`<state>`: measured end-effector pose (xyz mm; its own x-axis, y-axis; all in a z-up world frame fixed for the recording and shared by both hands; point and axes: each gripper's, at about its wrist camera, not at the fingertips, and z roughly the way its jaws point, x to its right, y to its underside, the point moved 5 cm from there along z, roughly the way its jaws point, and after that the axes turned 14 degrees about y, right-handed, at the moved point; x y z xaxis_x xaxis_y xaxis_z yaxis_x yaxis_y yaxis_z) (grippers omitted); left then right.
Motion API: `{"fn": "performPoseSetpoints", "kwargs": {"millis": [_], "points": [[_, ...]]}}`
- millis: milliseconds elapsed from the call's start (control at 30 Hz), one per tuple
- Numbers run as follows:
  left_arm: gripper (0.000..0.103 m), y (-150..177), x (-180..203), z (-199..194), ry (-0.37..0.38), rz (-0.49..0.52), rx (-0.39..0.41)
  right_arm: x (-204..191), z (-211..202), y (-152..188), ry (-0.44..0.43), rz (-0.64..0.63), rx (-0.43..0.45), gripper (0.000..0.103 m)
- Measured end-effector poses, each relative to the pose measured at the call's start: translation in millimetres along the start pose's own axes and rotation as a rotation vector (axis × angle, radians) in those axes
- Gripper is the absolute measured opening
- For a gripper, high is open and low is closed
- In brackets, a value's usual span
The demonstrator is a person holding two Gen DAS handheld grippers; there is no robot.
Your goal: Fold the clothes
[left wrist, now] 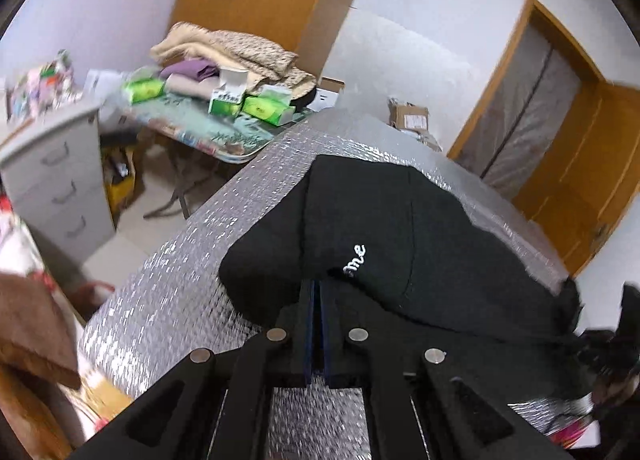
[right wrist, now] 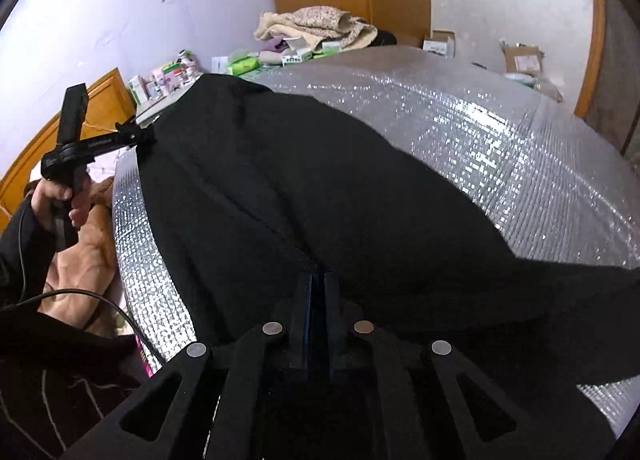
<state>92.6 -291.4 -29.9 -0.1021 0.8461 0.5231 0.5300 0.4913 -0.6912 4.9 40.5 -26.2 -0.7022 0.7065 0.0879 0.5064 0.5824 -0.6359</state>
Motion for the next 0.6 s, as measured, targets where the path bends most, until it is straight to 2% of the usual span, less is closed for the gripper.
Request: {"fn": "performPoseSetpoints", "kwargs": {"millis": [67,133,200,267,367,600], "points": [[0.003,1.7,0.6,-6.1,0.007,-0.040,0.017,-0.8,-2.1,-0.1,0.003,-0.015,0.009,0.023],[0.004,3.2,3.1,-9.7,0.013,-0.075,0.029,-2.5,-5.7,1.7,0.011,-0.035,0.034,0.027],[0.009,3.3,8.1,-6.6,0.036,-0.097,0.034,-5.5,-9.2,0.9,0.027,-0.066,0.060,0.030],[0.016,3.0,11.3,-0.4,0.072,-0.132,0.039,-6.5,-10.3,-2.5,0.038,-0.096,0.082,0.037],[0.022,2.5,10.3,10.9,0.084,-0.185,0.039,-9.9,-10.3,-9.1,0.054,-0.143,0.110,0.040],[0.023,-2.2,-0.1,22.8,0.117,-0.288,0.064,-14.0,3.7,-9.8,0.037,-0.191,0.087,0.040]]}}
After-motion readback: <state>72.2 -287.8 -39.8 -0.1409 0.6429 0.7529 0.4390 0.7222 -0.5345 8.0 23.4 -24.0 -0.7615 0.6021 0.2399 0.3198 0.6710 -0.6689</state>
